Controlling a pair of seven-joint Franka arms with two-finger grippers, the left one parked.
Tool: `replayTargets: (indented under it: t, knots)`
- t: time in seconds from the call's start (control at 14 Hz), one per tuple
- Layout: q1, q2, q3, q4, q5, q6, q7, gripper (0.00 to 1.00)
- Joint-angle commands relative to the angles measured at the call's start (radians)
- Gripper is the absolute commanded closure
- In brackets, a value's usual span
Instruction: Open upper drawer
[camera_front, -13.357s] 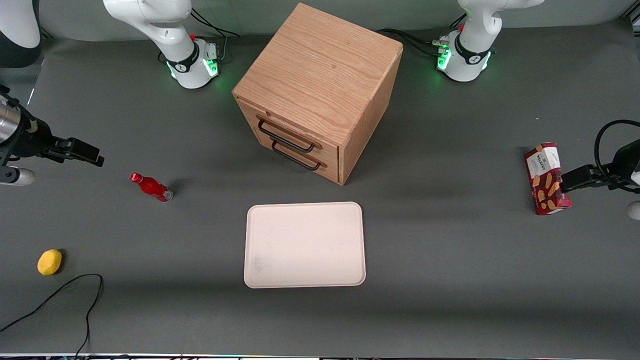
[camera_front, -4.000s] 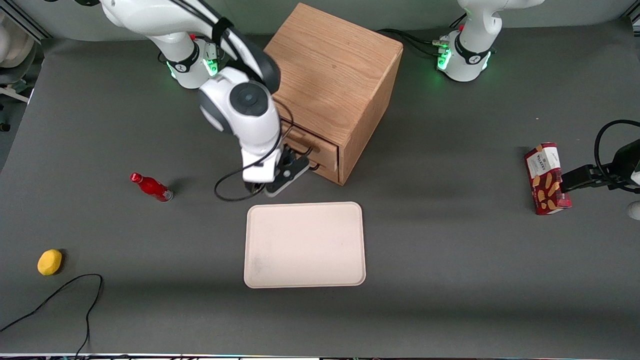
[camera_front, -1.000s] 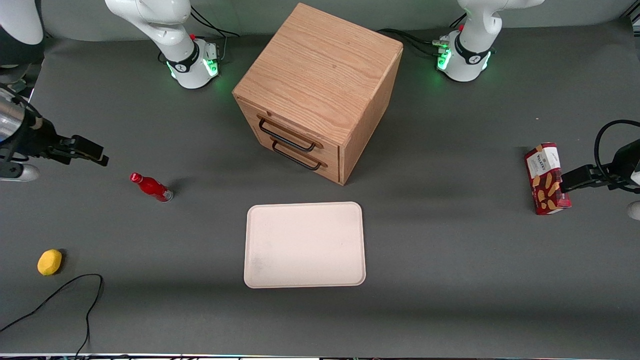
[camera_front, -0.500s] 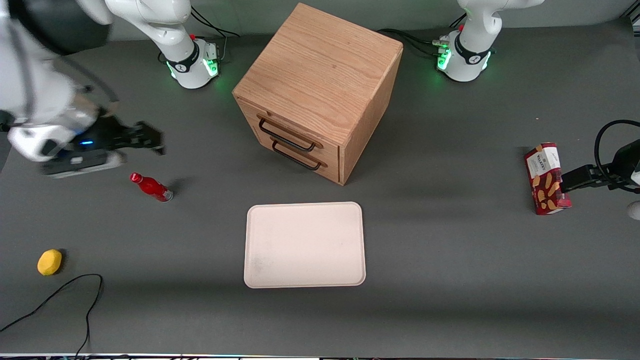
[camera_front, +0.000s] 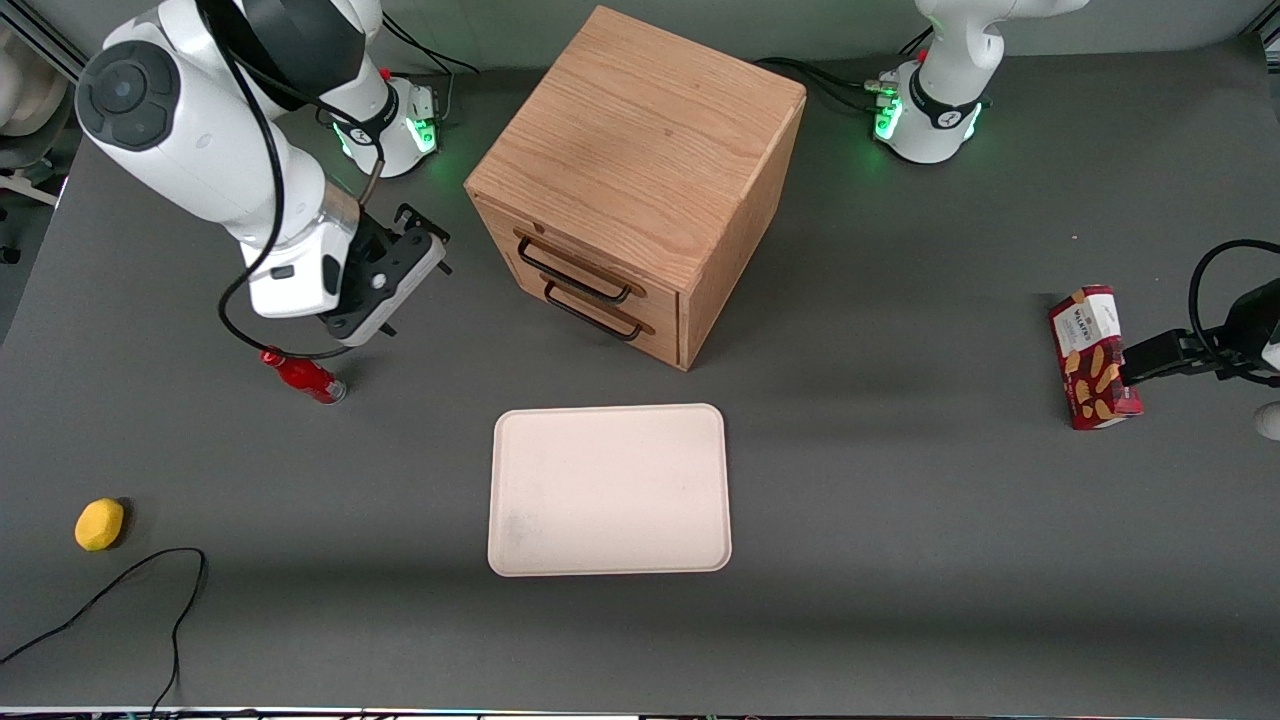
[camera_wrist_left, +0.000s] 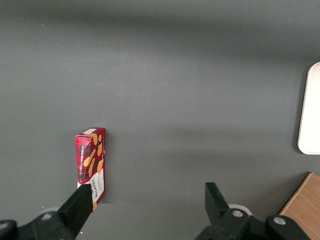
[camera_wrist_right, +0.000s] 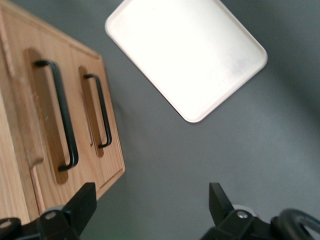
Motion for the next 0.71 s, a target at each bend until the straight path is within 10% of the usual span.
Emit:
replayTargets:
  t: [0.0, 0.64]
  knots:
    - [-0.003, 0.035, 0.028, 0.020, 0.018, 0.017, -0.074, 0.00]
    - [-0.020, -0.039, -0.123, 0.023, -0.044, 0.012, 0.395, 0.00]
